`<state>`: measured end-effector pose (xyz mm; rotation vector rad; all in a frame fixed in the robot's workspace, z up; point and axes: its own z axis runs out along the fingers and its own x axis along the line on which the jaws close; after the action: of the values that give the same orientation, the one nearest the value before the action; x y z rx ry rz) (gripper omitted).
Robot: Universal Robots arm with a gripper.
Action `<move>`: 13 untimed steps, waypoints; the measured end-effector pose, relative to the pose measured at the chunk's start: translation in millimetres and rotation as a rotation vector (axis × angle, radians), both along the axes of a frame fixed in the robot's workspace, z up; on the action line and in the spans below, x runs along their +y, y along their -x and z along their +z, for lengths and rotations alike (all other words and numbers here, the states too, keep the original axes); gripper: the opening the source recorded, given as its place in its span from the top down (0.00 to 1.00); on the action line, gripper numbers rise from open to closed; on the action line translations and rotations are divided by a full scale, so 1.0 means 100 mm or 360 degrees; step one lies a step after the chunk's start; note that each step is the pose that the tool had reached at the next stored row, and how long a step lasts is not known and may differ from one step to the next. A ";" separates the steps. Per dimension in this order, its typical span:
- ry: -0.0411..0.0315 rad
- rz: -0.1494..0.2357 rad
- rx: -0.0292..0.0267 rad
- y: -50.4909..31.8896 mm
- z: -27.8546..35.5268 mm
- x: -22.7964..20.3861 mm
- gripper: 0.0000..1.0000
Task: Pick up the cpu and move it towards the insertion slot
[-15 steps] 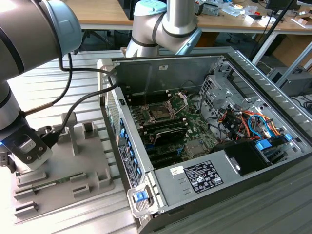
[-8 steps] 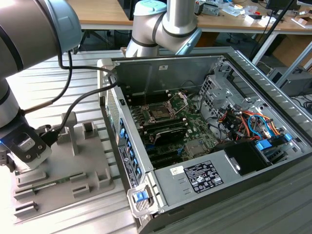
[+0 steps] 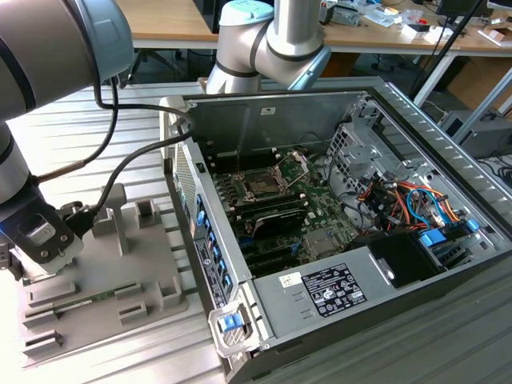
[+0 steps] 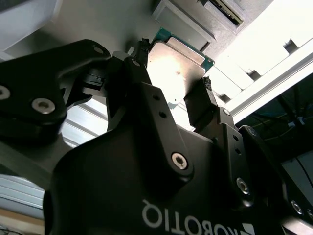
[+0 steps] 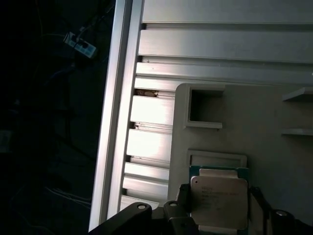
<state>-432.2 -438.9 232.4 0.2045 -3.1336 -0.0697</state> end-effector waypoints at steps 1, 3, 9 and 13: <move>0.0000 0.0000 0.00000 0.000 0.012 0.000 0.45; 0.0000 0.0000 -0.00001 0.000 0.028 0.000 0.45; 0.0000 0.0000 0.00000 0.000 0.069 0.000 0.45; 0.0000 0.0000 0.00000 0.000 0.098 0.000 0.45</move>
<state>-432.2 -438.9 242.2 0.2046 -3.1337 -0.0697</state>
